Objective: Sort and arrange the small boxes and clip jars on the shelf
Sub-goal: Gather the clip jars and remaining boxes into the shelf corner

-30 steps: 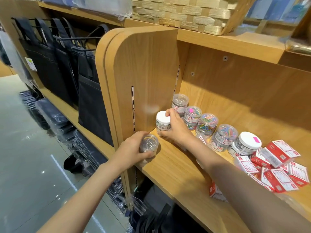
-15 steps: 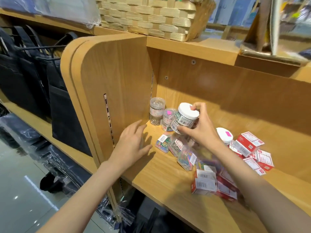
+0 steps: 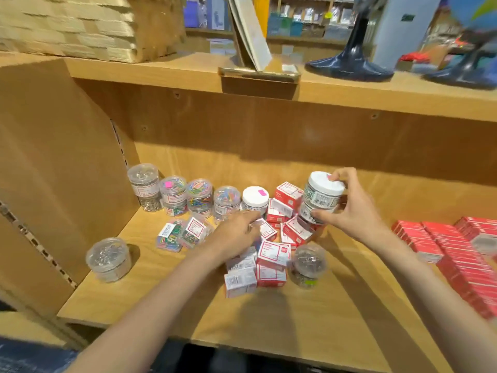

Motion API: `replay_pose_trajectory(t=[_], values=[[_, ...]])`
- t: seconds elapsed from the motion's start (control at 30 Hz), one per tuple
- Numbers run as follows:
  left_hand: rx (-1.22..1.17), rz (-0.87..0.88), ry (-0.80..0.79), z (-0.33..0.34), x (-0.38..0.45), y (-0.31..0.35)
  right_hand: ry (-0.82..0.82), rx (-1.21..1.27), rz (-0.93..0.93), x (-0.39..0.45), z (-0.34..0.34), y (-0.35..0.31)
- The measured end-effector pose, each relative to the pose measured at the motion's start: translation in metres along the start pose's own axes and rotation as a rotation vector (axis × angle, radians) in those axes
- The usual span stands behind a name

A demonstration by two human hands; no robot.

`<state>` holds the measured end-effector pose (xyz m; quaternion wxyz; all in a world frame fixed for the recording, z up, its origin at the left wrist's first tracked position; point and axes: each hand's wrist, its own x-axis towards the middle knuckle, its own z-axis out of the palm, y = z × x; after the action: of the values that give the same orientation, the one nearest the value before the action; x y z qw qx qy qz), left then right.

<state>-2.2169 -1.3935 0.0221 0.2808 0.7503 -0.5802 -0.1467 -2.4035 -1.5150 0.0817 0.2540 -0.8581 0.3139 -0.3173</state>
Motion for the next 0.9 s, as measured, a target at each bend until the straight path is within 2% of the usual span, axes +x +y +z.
replay_pose_trajectory(t=[0.13,0.33,0.47,0.63,0.9], values=[[0.085,-0.027,-0.092,0.012,0.009,-0.001,0.019,-0.008,0.057,-0.018,-0.02,0.015],[-0.035,-0.004,-0.106,0.015,0.013,0.007,-0.009,0.007,0.111,-0.023,-0.027,0.029],[-0.133,-0.005,-0.148,0.02,0.018,0.011,-0.029,0.004,0.098,-0.018,-0.028,0.027],[-0.065,0.036,-0.166,0.027,0.027,0.021,-0.053,0.014,0.073,-0.013,-0.029,0.025],[-0.048,-0.031,-0.222,0.03,0.029,0.008,-0.103,0.117,0.011,0.01,0.007,0.006]])
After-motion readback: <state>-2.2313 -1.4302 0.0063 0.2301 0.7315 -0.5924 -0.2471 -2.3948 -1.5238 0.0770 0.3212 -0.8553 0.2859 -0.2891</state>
